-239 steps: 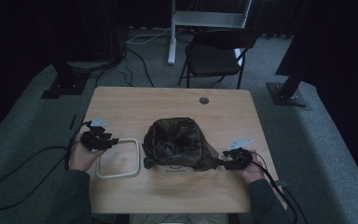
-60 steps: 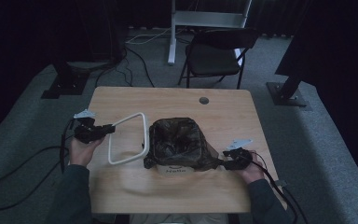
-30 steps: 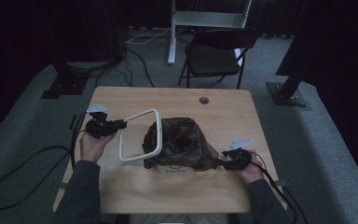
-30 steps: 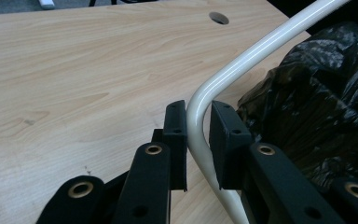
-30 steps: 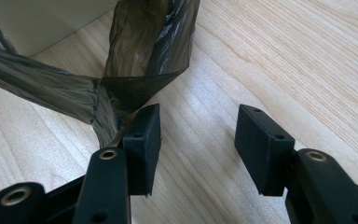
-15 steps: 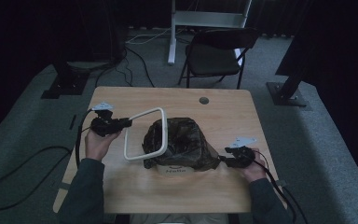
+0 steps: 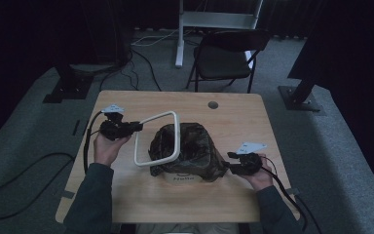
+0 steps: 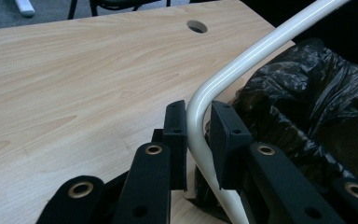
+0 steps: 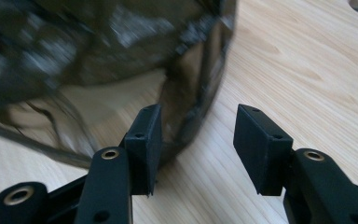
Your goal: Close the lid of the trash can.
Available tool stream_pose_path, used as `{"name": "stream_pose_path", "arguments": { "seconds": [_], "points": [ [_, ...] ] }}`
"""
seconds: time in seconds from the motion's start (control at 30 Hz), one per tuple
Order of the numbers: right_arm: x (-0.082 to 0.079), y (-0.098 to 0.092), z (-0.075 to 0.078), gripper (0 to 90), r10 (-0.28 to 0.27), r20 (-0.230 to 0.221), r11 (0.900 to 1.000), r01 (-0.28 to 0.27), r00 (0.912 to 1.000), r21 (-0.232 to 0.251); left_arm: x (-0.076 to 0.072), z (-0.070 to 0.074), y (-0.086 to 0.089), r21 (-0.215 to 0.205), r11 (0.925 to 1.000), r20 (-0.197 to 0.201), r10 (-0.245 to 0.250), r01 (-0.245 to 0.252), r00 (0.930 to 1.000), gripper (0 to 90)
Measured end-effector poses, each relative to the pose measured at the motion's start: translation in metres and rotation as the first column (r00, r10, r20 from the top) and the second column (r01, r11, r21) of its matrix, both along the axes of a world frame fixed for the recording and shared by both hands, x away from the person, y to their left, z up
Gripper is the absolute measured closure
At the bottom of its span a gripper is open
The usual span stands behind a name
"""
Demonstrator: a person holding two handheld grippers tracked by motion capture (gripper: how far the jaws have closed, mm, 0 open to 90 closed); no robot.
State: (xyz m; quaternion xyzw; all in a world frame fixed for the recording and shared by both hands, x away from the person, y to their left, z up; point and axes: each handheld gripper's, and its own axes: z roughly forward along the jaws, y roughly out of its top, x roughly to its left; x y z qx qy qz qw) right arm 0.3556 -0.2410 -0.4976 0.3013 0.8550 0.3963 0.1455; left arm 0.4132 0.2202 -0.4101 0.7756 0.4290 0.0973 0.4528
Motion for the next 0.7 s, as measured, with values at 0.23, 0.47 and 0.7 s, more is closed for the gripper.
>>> {"name": "stream_pose_path", "arguments": {
  "seconds": [0.23,0.47,0.7],
  "points": [
    [-0.001,0.015,0.003,51.6,0.044,-0.008,0.998,-0.043,0.999,0.043,0.002,0.003,-0.006,-0.008,1.0,0.004,-0.003,0.003,1.0,77.9],
    [-0.003,0.027,0.003,51.9,0.082,-0.015,0.995,-0.081,0.9965,0.062,0.004,0.005,-0.013,-0.012,0.9999,-0.001,-0.009,0.009,1.0,77.9],
    [-0.003,0.031,0.003,52.2,0.094,-0.021,0.993,-0.092,0.9954,0.076,0.006,0.005,-0.018,-0.015,0.9998,-0.007,-0.013,0.013,0.9999,77.9]
  ]
}}
